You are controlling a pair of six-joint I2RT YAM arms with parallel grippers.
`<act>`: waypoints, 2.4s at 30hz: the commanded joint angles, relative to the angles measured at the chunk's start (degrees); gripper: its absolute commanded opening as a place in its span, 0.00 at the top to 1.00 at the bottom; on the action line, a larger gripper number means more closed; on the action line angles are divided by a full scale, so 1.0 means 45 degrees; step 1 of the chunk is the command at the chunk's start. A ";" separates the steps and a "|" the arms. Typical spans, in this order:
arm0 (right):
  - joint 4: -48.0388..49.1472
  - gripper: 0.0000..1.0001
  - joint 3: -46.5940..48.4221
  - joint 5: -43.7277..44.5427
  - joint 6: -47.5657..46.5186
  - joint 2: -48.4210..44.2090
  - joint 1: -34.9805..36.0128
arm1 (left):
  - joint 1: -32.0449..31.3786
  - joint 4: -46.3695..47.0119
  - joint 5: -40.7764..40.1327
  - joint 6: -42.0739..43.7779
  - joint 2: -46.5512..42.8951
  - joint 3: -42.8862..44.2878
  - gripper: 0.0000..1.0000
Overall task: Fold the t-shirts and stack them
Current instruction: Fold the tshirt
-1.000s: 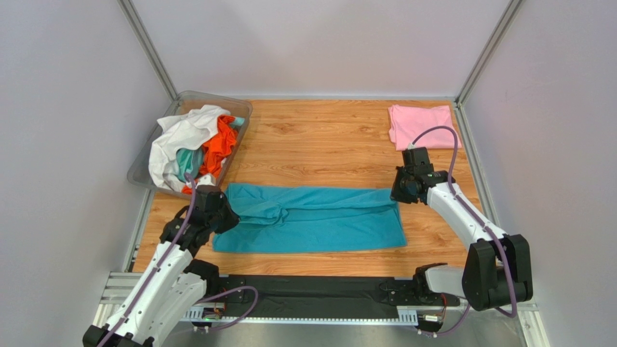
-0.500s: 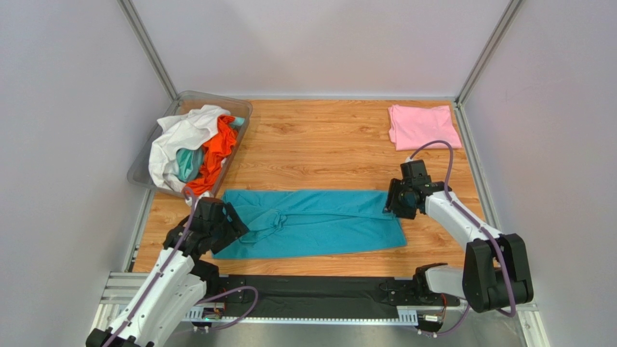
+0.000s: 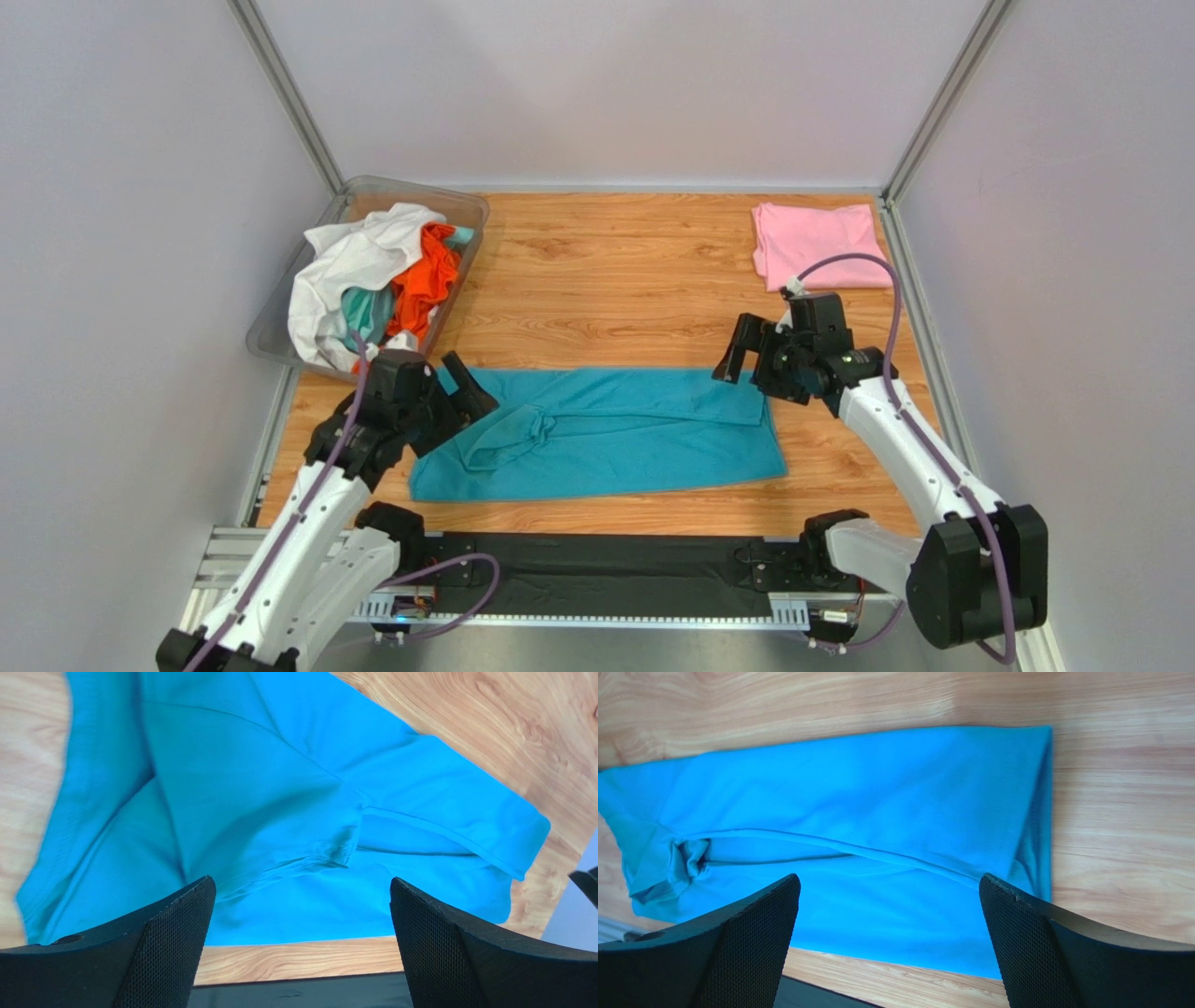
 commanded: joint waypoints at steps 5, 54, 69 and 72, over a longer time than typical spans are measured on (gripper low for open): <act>0.1556 0.00 0.0684 -0.1251 0.0330 0.2545 0.1002 | -0.0567 0.2982 0.2021 0.0485 0.3040 -0.0113 0.00; 0.3257 0.00 -0.1465 -0.2657 0.3143 0.1514 1.0944 | -0.1468 0.0327 0.3642 0.3414 2.3222 1.9515 0.00; -0.0982 0.00 0.1016 0.1912 0.2147 -0.0069 1.0827 | -0.1721 -0.0064 0.1554 0.4214 1.6375 1.6866 0.00; -0.1177 0.00 0.1290 0.2069 0.1895 -0.0109 1.0516 | -0.1858 0.0033 0.1377 0.4216 1.4443 1.4917 0.00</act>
